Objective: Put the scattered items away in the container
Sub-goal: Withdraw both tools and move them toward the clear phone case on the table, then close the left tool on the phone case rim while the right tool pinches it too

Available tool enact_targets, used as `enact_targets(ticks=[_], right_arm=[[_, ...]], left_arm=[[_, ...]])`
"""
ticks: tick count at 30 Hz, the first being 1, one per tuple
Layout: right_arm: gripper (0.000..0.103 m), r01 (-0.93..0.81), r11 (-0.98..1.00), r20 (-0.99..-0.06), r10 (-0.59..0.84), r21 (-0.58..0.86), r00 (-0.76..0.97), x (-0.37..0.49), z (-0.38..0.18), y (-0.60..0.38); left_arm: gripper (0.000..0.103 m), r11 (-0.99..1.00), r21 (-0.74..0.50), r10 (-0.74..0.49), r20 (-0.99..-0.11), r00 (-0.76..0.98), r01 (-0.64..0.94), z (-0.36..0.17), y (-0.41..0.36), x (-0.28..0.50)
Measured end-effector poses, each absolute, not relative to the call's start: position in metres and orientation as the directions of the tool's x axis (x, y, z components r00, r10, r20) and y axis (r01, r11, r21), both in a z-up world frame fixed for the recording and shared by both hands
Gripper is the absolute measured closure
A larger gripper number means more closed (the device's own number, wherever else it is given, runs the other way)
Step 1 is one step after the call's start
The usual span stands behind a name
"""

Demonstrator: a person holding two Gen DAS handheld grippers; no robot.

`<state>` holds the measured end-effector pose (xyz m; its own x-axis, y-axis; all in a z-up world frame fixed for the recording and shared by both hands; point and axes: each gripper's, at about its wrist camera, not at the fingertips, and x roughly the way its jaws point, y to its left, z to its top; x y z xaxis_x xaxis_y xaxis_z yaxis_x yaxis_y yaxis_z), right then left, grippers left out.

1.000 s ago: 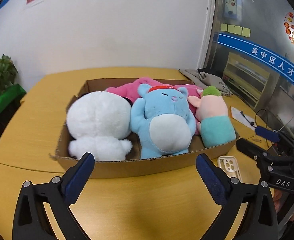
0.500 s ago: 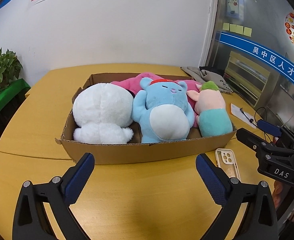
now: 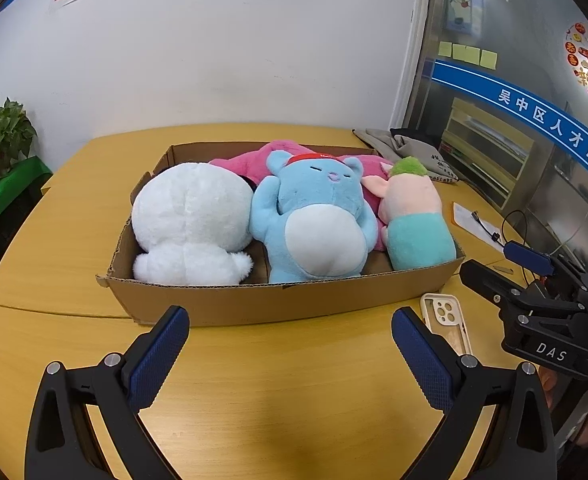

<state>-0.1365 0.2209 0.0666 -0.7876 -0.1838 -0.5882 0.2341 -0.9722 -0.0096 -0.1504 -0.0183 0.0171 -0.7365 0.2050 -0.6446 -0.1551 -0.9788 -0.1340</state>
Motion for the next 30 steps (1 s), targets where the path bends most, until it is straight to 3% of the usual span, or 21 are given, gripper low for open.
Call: enact_targets(ticks=[16,23,30], right_arm=[[0.015,0.153,-0.988,-0.653,-0.132,0.025,-0.746,-0.117,0.028,0.279],[0.015,0.016,-0.999,-0.754,-0.035,0.033,-0.656,-0.111,-0.028,0.335],[0.019,0.027,-0.998,-0.779,-0.061,0.056,-0.624,-0.121,-0.047,0.344]], left_arm=[[0.0,-0.954,-0.184,0.296,-0.69,-0.66,-0.235,-0.003,0.013,-0.152],[0.0,-0.897,-0.279,0.427,-0.746,-0.51,-0.344,-0.04,0.065,-0.163],[0.007,-0.859,-0.342,0.476,-0.809,-0.346,-0.38,-0.086,0.122,-0.176]])
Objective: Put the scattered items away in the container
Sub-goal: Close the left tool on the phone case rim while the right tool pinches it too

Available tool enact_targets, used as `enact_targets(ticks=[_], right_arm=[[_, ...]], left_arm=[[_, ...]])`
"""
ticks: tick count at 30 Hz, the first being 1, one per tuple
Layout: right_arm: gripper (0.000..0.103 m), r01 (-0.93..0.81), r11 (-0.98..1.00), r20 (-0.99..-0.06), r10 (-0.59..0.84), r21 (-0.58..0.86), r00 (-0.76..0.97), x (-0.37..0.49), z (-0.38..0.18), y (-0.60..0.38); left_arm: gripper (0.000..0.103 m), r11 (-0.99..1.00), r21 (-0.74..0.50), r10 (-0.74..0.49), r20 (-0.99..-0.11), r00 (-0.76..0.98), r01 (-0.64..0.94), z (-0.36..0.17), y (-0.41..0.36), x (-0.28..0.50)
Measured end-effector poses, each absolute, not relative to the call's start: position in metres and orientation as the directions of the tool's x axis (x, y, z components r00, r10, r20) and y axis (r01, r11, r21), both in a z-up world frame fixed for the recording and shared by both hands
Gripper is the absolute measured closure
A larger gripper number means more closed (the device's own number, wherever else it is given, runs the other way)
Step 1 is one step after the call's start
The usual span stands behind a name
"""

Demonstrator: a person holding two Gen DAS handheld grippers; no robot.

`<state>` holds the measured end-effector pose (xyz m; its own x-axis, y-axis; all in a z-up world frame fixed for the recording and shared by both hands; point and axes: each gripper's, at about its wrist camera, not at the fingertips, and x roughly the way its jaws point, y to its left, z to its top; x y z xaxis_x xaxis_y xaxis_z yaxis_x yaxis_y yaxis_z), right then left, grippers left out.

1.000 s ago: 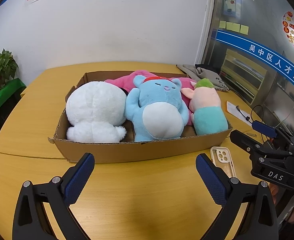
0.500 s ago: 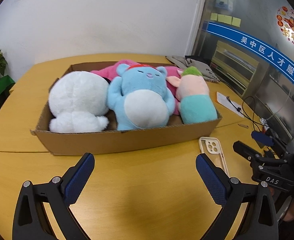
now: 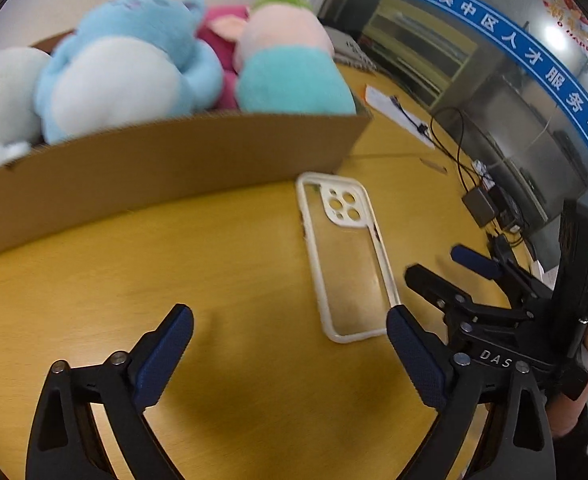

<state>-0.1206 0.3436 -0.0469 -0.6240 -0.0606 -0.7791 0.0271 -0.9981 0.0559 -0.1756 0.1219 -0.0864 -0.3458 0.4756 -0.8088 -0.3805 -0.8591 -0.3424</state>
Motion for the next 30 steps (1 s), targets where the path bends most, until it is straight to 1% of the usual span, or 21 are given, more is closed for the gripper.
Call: enact_targets(ticks=[3,4,6,7,8,9,10,11,12,14,15,19,23,27,30], right_arm=[[0.02,0.037,-0.998,-0.792,-0.06,0.047,-0.608,-0.136,-0.055,0.341],[0.021,0.036,-0.998,-0.795,-0.058,0.045,-0.604,-0.142,-0.057,0.341],[0.022,0.033,-0.999,-0.801,-0.047,0.035,-0.596,-0.155,-0.062,0.342],[0.024,0.033,-0.999,-0.805,-0.047,0.035,-0.591,-0.16,-0.065,0.342],[0.033,0.036,-0.999,-0.815,-0.048,0.034,-0.578,-0.166,-0.069,0.343],[0.039,0.041,-0.999,-0.825,-0.049,0.031,-0.563,-0.171,-0.073,0.342],[0.043,0.051,-0.998,-0.818,-0.049,0.024,-0.573,-0.173,-0.073,0.341],[0.05,0.064,-0.998,-0.815,-0.061,0.029,-0.577,-0.173,-0.073,0.34],[0.056,0.077,-0.996,-0.816,-0.076,0.039,-0.574,-0.173,-0.071,0.339],[0.081,0.104,-0.993,-0.814,-0.104,0.054,-0.571,-0.171,-0.07,0.335],[0.092,0.121,-0.991,-0.813,-0.121,0.063,-0.569,-0.17,-0.07,0.333],[0.093,0.129,-0.989,-0.81,-0.131,0.069,-0.572,-0.164,-0.069,0.328],[0.093,0.139,-0.988,-0.779,-0.141,0.07,-0.611,-0.152,-0.049,0.32],[0.093,0.173,-0.982,-0.71,-0.174,0.074,-0.682,-0.142,-0.005,0.302],[0.093,0.217,-0.974,-0.64,-0.21,0.069,-0.739,-0.145,0.035,0.282]], left_arm=[[0.015,-0.858,-0.353,0.474,-0.824,-0.309,-0.373,-0.101,0.139,-0.179],[0.019,-0.86,-0.349,0.47,-0.827,-0.309,-0.373,-0.104,0.143,-0.18],[0.025,-0.865,-0.311,0.448,-0.832,-0.328,-0.393,-0.104,0.151,-0.179],[0.034,-0.868,-0.29,0.434,-0.837,-0.333,-0.404,-0.103,0.155,-0.178],[0.048,-0.866,-0.273,0.426,-0.842,-0.332,-0.418,-0.103,0.16,-0.177],[0.054,-0.867,-0.26,0.416,-0.847,-0.332,-0.425,-0.103,0.162,-0.176],[0.066,-0.87,-0.242,0.403,-0.852,-0.334,-0.43,-0.103,0.163,-0.175],[0.077,-0.872,-0.226,0.39,-0.857,-0.336,-0.434,-0.103,0.165,-0.174],[0.083,-0.873,-0.216,0.382,-0.861,-0.337,-0.437,-0.102,0.165,-0.174],[0.093,-0.869,-0.232,0.393,-0.861,-0.324,-0.437,-0.102,0.162,-0.174],[0.095,-0.867,-0.247,0.402,-0.859,-0.316,-0.433,-0.103,0.161,-0.174],[0.096,-0.871,-0.218,0.385,-0.86,-0.336,-0.441,-0.097,0.152,-0.165],[0.096,-0.865,-0.222,0.413,-0.825,-0.386,-0.45,-0.069,0.131,-0.149],[0.096,-0.867,-0.215,0.434,-0.769,-0.47,-0.45,-0.028,0.104,-0.144],[0.096,-0.88,-0.204,0.431,-0.722,-0.541,-0.429,0.007,0.078,-0.148]])
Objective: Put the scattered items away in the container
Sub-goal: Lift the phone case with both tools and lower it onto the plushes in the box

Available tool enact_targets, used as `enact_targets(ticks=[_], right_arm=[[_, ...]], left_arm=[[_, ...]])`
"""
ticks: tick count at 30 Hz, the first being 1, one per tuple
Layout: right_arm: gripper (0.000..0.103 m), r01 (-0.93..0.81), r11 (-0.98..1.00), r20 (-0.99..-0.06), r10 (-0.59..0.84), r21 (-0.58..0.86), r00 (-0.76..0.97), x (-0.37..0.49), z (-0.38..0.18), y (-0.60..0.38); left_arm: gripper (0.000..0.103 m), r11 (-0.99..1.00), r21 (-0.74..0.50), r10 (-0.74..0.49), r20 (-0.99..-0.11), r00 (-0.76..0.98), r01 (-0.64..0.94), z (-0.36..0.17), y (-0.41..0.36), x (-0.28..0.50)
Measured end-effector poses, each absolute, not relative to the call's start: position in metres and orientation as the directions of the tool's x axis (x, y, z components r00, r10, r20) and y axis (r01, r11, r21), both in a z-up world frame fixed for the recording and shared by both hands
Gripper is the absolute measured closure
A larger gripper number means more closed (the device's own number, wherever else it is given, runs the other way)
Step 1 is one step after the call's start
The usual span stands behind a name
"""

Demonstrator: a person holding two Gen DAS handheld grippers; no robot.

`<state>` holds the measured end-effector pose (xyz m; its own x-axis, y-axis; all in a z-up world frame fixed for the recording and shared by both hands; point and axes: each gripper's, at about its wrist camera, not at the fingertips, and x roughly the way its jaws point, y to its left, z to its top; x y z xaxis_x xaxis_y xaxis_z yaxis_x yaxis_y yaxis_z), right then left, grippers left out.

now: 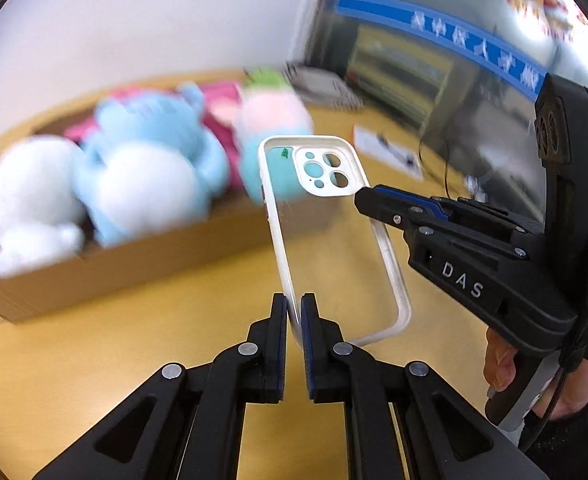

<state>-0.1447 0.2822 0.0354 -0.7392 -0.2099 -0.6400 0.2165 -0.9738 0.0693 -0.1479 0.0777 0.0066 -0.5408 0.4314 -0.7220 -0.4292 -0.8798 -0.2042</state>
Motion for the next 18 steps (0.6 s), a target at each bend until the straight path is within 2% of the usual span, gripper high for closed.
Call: enact_targets(ticks=[4,9,13,18], right_arm=[[0.093,0.298,-0.954,-0.575,-0.259,0.027,-0.776,-0.17,0.082,0.243],[0.094,0.378,-0.926,-0.552,-0.323,0.015,-0.769,-0.24,0.117,0.192],[0.094,0.39,-0.921,-0.582,-0.311,-0.011,-0.751,-0.3,0.122,0.164],[0.093,0.373,-0.927,-0.664,-0.263,-0.026,-0.7,-0.373,0.093,0.161]], left_arm=[[0.095,-0.903,-0.18,0.403,-0.673,-0.62,-0.391,0.044,0.046,-0.173],[0.095,-0.926,-0.177,0.363,-0.658,-0.66,-0.332,0.072,0.005,-0.236],[0.095,-0.933,-0.184,0.349,-0.671,-0.654,-0.309,0.077,-0.008,-0.298],[0.095,-0.929,-0.249,0.364,-0.742,-0.563,-0.273,0.039,-0.005,-0.379]])
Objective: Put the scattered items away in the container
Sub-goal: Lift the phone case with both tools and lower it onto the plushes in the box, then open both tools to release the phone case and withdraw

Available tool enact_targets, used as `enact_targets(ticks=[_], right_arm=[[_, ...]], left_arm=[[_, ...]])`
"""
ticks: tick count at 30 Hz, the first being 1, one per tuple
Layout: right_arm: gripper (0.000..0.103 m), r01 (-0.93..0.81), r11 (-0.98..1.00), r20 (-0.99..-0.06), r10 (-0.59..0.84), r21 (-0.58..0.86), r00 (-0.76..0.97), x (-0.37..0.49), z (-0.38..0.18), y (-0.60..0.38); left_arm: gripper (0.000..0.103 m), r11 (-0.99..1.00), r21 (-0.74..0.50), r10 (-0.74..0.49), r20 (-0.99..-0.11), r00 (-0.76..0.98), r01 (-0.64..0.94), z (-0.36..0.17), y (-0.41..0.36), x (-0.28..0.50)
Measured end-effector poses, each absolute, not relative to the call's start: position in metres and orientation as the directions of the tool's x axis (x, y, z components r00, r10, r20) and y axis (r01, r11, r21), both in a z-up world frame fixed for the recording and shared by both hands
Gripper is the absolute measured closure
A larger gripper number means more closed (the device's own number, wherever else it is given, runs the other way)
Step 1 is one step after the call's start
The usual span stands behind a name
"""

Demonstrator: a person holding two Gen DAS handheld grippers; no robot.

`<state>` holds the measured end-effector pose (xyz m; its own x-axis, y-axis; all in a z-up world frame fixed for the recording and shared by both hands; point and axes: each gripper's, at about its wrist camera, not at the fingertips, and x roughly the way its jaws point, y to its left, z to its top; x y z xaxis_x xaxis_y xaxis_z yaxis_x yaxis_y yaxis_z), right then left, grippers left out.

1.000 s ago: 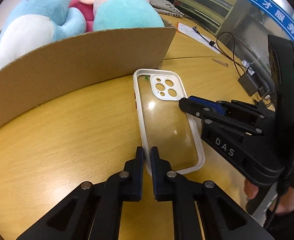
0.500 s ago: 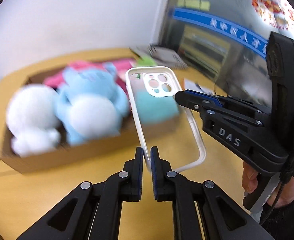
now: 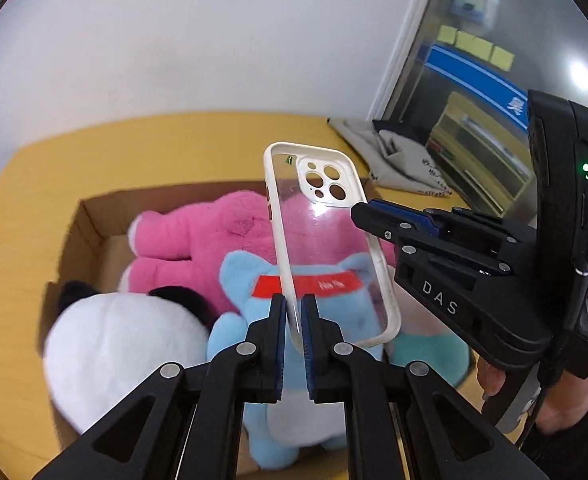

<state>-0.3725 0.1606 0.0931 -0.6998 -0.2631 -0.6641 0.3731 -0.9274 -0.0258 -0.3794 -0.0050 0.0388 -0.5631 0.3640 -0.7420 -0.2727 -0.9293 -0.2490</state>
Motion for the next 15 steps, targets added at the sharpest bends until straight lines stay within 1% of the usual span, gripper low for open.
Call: enact_targets(ticks=[3,5,8,9,10,11,12,13,14,15], right_arm=[[0.093,0.355,-0.934,-0.723,-0.226,-0.029,-0.653,-0.406,0.06,0.165],[0.093,0.349,-0.936,-0.751,-0.199,-0.044,-0.629,-0.416,0.042,0.167],[0.093,0.359,-0.932,-0.759,-0.197,-0.052,-0.621,-0.413,0.035,0.167],[0.09,0.361,-0.931,-0.755,-0.203,-0.049,-0.624,-0.41,0.037,0.167],[0.086,0.36,-0.932,-0.747,-0.206,-0.048,-0.632,-0.404,0.042,0.168],[0.072,0.357,-0.933,-0.736,-0.207,-0.051,-0.644,-0.397,0.047,0.169],[0.054,0.354,-0.934,-0.723,-0.209,-0.052,-0.658,-0.39,0.053,0.171],[0.045,0.348,-0.936,-0.703,-0.212,-0.053,-0.678,-0.378,0.061,0.174],[0.033,0.341,-0.938,-0.686,-0.214,-0.054,-0.696,-0.368,0.069,0.178],[0.026,0.338,-0.94,-0.67,-0.217,-0.054,-0.71,-0.356,0.075,0.182]], left_arm=[[0.095,-0.932,-0.252,0.356,-0.768,-0.533,-0.26,0.016,0.004,-0.402],[0.092,-0.929,-0.259,0.365,-0.752,-0.549,-0.263,0.018,0.005,-0.404],[0.09,-0.933,-0.24,0.354,-0.744,-0.567,-0.268,0.028,0.007,-0.4],[0.087,-0.938,-0.223,0.339,-0.743,-0.577,-0.263,0.03,0.007,-0.396],[0.079,-0.946,-0.201,0.317,-0.741,-0.592,-0.255,0.034,0.006,-0.39],[0.067,-0.95,-0.186,0.303,-0.738,-0.604,-0.249,0.037,0.005,-0.384],[0.059,-0.954,-0.173,0.291,-0.73,-0.619,-0.244,0.04,0.003,-0.374],[0.046,-0.957,-0.166,0.283,-0.721,-0.632,-0.24,0.044,-0.001,-0.364],[0.037,-0.959,-0.158,0.275,-0.714,-0.643,-0.236,0.047,-0.005,-0.356],[0.034,-0.962,-0.147,0.265,-0.706,-0.657,-0.23,0.05,-0.008,-0.344]])
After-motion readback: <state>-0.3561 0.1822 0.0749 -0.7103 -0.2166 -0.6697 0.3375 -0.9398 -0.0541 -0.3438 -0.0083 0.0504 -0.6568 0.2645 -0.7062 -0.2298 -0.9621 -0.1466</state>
